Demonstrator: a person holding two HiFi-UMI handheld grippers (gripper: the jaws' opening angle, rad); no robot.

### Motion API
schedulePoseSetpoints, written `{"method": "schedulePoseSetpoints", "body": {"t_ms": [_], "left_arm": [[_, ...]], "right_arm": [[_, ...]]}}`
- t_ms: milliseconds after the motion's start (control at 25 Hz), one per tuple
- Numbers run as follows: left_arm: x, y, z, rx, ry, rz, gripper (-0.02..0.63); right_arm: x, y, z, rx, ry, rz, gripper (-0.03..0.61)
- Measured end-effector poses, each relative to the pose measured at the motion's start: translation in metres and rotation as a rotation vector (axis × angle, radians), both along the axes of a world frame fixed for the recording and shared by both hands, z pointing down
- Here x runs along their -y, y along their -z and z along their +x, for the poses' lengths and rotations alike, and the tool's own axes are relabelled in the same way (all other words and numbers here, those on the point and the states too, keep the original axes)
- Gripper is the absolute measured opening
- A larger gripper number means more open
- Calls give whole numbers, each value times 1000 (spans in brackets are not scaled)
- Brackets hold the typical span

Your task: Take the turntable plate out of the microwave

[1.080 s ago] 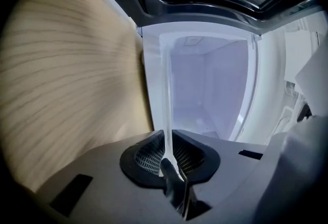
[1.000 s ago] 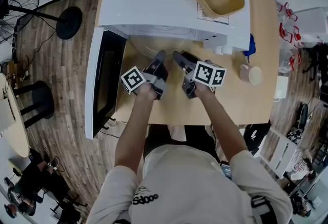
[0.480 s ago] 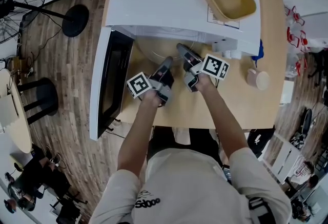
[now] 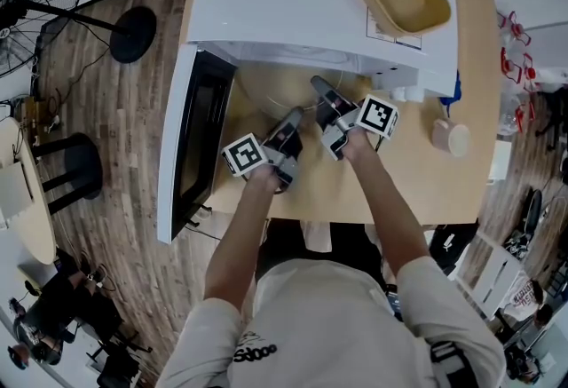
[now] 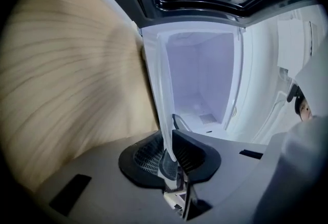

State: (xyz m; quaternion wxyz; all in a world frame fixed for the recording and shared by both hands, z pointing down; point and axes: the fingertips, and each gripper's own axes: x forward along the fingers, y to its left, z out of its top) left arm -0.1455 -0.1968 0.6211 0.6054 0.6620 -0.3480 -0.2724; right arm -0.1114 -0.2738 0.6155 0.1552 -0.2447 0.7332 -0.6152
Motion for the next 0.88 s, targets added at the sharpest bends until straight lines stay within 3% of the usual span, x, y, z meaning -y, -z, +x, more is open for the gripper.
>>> {"method": "schedulePoseSetpoints", "body": {"t_ms": [80,240,360,880], "left_arm": [[-2,-2,-4,47,10,15,67],[6,7,-23,-4,118,17,94],[16,10,-38,33,158,35,100],[-13,21,-28,131,58,63,75]], "right_arm": [[-6,0,3,51,-15,-36,31],[-19,5,4,94,-19,-34,26],[-30,11,4,80,2,-5,25],[-76,32,19,9,-59,55,29]]}}
